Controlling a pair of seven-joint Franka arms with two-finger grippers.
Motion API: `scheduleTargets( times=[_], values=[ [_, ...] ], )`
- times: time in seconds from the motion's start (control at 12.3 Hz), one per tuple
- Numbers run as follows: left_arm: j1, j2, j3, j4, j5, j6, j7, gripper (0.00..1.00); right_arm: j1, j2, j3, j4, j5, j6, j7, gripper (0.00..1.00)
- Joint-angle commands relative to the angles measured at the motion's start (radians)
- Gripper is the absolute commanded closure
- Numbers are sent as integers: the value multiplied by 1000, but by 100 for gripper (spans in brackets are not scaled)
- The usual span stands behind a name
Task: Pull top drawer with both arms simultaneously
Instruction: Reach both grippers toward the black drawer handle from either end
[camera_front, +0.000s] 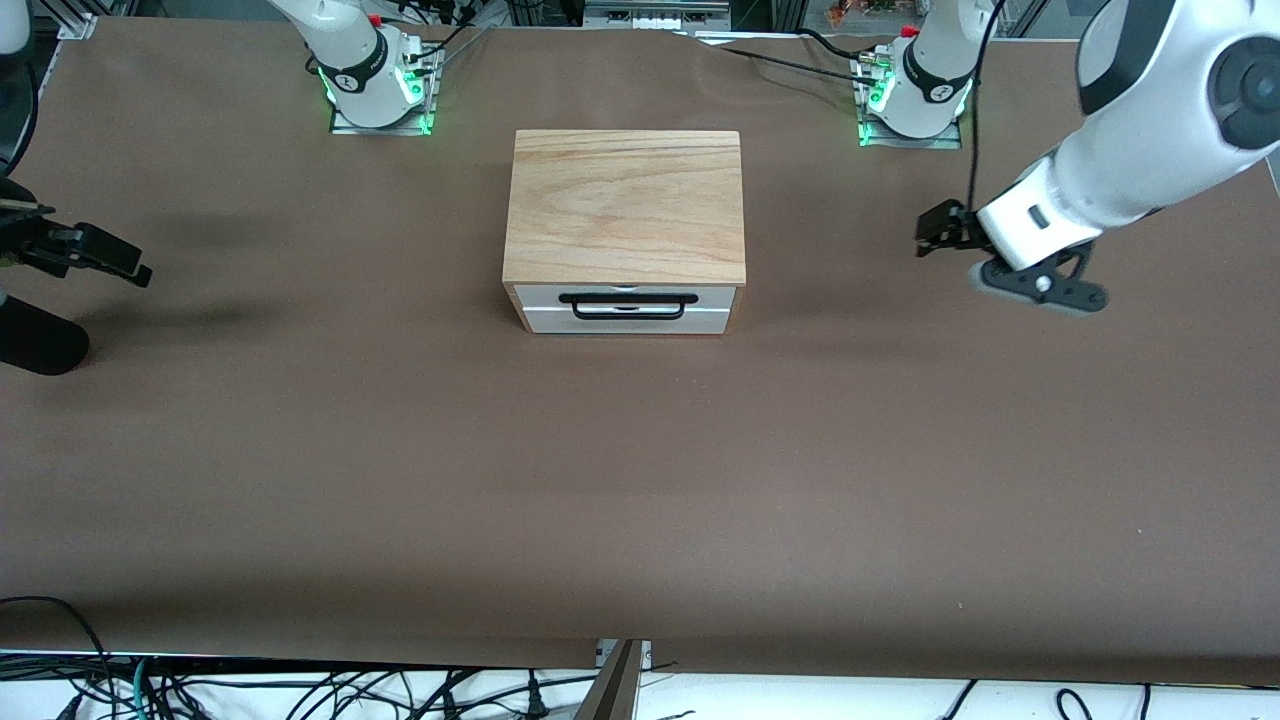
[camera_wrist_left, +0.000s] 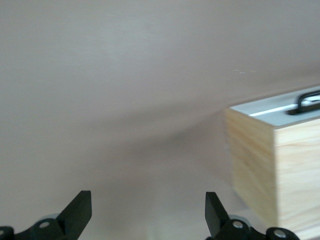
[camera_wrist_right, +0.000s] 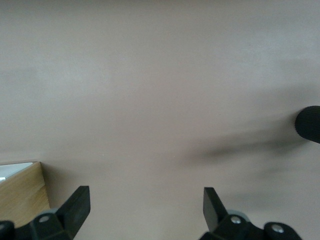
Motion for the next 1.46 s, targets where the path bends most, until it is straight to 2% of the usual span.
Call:
scheduleTargets(
  times=[0.0,0.08,0.32,0.49,0.65,0.81,0.89,0.97,1.05,1.22,1.38],
  values=[
    [0,122,2,116,-94,-31,15,0,9,30,10,13,-11,-29,-2,0],
    [0,151,0,137,-138,-29,15,0,6,65,8,14,-2,-35,-10,0],
    [0,266,-5,208,-319,-19,15,0,7,91,10,9,3,-54,-5,0],
    [0,338,-24,214,-454,67,30,0,18,116,10,9,52,-45,-5,0],
    [0,413,-79,211,-537,189,116,0,7,166,5,9,225,-37,-34,0],
    [-2,495,-121,211,-742,262,266,0,-23,244,4,-1,390,1,-163,0],
    [0,524,-133,200,-841,270,362,0,-51,298,5,-10,519,9,-236,0],
    [0,547,-133,193,-899,268,473,0,-65,348,4,-23,678,8,-320,0],
    [0,570,-135,184,-936,267,566,0,-65,376,4,-42,793,14,-376,0],
    [-9,590,-136,101,-1072,267,697,3,-57,427,8,-50,908,21,-436,0],
    [-25,590,-136,1,-1219,271,832,8,-51,481,18,-88,1039,18,-602,0]
  ],
)
